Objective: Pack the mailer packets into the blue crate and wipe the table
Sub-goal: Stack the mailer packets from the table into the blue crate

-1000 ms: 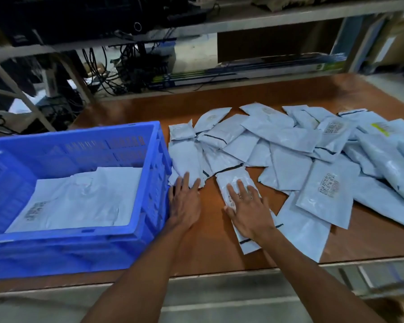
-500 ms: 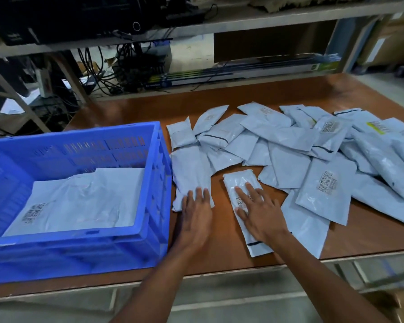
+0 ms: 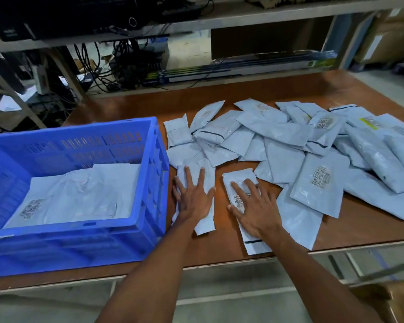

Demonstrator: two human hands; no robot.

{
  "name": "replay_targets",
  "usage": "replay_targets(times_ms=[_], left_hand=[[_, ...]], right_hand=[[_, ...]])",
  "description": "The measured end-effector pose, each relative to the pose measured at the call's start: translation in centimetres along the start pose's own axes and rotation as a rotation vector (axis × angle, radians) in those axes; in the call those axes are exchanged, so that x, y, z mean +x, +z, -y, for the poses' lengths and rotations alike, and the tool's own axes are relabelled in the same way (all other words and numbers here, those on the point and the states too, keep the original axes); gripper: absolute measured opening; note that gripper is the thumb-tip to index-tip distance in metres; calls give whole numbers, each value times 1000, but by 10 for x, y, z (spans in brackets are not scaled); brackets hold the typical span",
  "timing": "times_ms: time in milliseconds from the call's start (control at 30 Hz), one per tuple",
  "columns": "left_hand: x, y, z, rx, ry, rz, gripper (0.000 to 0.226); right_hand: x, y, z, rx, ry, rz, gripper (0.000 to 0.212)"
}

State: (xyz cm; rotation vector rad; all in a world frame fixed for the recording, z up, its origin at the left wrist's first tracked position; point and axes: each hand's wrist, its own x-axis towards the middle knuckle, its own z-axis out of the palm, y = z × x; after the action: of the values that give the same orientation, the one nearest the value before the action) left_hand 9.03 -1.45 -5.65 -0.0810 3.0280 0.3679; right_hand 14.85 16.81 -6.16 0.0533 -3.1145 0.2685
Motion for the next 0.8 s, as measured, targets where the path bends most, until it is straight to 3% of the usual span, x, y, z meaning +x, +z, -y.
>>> replay_targets(times_ms=[233, 467, 633, 800], left_hand=[[-8, 9, 0, 87, 103, -149, 51], [-30, 6, 4, 30, 128, -100, 51], [-33, 6, 2, 98, 161, -133, 54], [-46, -25, -10, 95, 149, -250, 51]], right_hand=[[5, 15, -4, 84, -65, -28, 60], [0, 14, -3, 153, -71, -36, 72], [-5, 12, 0, 173, -95, -26, 93], [-17, 0, 8, 302, -68, -279, 47]])
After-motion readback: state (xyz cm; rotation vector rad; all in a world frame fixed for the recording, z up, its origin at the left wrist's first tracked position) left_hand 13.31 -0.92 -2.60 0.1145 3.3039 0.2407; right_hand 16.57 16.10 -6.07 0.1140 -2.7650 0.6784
